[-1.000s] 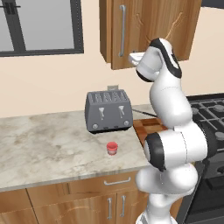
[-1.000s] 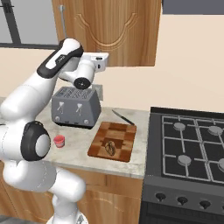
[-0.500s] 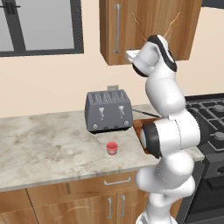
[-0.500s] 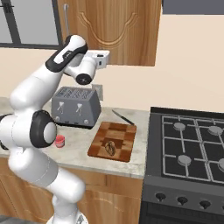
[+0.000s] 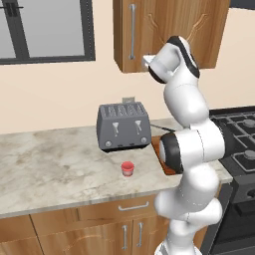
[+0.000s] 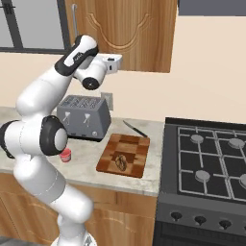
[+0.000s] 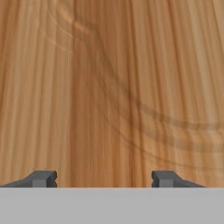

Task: Pick the bread, place it on the cutting board, pick the jam, place it on the counter, and close the cabinet.

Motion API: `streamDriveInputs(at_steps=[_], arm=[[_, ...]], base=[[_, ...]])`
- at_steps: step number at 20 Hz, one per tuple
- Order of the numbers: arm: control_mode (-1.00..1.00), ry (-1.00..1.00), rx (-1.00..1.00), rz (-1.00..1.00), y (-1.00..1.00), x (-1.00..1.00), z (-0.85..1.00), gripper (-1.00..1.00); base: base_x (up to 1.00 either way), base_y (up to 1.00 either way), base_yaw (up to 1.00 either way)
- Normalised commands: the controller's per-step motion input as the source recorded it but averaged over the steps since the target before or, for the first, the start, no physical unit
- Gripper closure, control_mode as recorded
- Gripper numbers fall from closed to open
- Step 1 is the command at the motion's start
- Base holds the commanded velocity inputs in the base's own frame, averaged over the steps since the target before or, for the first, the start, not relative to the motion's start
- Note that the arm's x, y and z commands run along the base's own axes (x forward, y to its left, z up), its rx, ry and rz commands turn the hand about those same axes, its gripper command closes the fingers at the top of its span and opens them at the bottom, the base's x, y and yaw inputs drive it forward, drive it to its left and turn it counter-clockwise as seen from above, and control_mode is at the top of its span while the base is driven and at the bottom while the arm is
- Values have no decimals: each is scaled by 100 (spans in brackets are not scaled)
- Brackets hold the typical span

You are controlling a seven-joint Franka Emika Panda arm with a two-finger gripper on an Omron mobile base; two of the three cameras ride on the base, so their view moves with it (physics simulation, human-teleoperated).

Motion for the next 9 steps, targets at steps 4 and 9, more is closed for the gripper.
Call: streamDriveInputs(at_steps=[4,9], arm=[[-100,0,0,0,0,12,0,-100],[-100,0,0,0,0,-2,0,-100]], base=[[0,0,0],[0,0,0]])
